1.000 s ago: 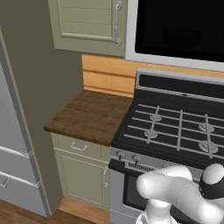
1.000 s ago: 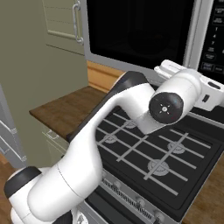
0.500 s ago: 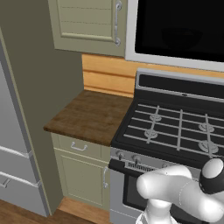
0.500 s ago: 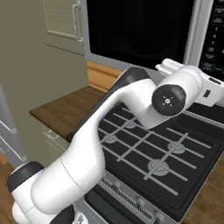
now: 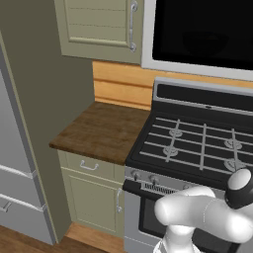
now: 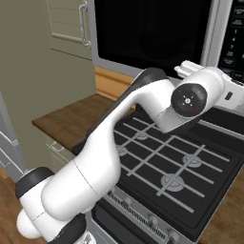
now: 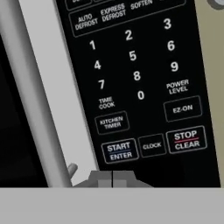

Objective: Pick the squash from the sink and place it in the bowl. Then pick the bowl and place it in the microwave. Then close the microwave door and press the start button.

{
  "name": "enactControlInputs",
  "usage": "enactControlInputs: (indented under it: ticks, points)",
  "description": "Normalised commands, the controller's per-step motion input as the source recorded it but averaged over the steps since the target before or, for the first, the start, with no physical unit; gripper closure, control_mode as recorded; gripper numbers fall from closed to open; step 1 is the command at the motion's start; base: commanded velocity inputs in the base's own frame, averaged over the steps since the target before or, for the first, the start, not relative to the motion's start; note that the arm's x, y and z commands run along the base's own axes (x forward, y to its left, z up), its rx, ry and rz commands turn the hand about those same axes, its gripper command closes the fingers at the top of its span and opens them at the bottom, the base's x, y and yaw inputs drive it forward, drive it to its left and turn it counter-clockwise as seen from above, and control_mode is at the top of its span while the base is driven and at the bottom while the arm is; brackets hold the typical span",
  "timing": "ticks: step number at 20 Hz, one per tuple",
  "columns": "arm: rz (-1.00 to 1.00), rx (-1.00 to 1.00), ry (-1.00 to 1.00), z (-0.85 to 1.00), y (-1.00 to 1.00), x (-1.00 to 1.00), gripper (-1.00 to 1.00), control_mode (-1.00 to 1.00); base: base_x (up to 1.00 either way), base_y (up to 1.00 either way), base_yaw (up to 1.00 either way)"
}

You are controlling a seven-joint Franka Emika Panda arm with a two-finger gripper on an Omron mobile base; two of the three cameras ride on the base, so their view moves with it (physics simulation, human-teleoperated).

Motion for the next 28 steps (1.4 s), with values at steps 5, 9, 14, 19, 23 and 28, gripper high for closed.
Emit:
enactControlInputs:
  ticks: [5,9,14,19,23,28]
  points:
    - [0.01,0.00,0.00,0.00,-0.10,0.11,1.00,-1.00,0.00,0.00,0.00]
    - [0.01,0.00,0.00,0.00,-0.16,0.22,1.00,-1.00,0.00,0.00,0.00]
    - [0.03,0.00,0.00,0.00,-0.14,0.27,1.00,-1.00,0.00,0.00,0.00]
    - [0.00,0.00,0.00,-0.01,-0.10,0.61,1.00,-1.00,0.00,0.00,0.00]
    - [0.00,0.00,0.03,-0.26,-0.12,1.00,1.00,-1.00,0.00,0.00,0.00]
    - [0.06,0.01,-0.06,-0.11,0.24,-0.06,1.00,-1.00,0.00,0.00,0.00]
